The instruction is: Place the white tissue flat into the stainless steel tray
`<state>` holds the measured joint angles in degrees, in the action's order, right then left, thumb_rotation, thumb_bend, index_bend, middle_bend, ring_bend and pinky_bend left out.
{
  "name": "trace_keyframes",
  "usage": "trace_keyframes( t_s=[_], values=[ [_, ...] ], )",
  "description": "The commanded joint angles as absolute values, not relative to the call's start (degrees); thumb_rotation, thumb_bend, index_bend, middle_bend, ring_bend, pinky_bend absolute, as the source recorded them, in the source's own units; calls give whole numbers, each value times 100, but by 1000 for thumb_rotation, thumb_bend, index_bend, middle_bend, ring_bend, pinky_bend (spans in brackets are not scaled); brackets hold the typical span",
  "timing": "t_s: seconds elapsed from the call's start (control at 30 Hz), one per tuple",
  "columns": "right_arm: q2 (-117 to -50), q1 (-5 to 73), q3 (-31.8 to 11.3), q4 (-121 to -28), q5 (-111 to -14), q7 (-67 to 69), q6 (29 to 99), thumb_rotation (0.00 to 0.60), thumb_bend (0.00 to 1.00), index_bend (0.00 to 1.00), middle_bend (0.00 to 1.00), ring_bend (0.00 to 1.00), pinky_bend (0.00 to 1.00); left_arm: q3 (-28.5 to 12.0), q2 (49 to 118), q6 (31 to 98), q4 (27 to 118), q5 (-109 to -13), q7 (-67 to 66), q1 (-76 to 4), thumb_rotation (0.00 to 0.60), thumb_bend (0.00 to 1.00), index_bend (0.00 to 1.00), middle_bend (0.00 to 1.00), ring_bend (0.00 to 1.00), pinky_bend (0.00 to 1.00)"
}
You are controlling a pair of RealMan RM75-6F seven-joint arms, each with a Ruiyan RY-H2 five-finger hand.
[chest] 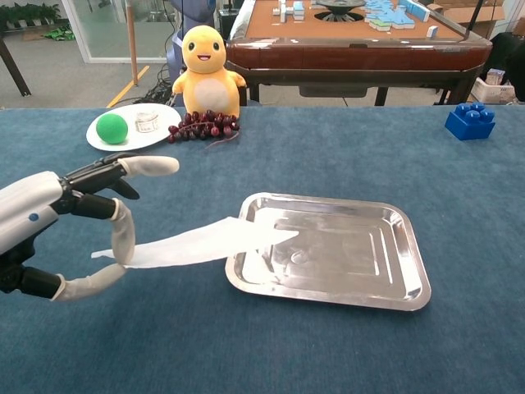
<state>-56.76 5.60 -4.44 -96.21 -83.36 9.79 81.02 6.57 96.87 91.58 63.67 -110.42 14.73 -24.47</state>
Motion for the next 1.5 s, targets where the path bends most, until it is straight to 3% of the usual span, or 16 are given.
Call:
trace_keyframes(
  t_s=[0.03, 0.33, 0.93, 1.5],
  values=[
    [-5674, 557, -447, -9623, -8339, 985, 8111, 600, 461, 477, 415, 274, 366, 652, 9668, 9074, 6315, -11045, 1389, -2510, 600, 480, 652, 94, 0, 220],
    [-5662, 548, -455, -9622, -8345, 1010, 8130, 600, 461, 477, 415, 273, 367, 593, 9699, 9345, 5929, -11405, 876, -2713, 600, 480, 657, 0, 0, 91],
    [-5622, 517, -480, -9629, -8340, 1081, 8186, 600, 461, 477, 415, 273, 367, 696, 9943, 9949, 5212, -11679, 1048, -2884, 600, 479, 648, 0, 0, 84],
    [-5577, 481, -499, -9645, -8350, 1151, 8253, 600, 461, 477, 415, 274, 367, 950, 9780, 10156, 5276, -12036, 618, -3024, 600, 479, 647, 0, 0, 84]
  ],
)
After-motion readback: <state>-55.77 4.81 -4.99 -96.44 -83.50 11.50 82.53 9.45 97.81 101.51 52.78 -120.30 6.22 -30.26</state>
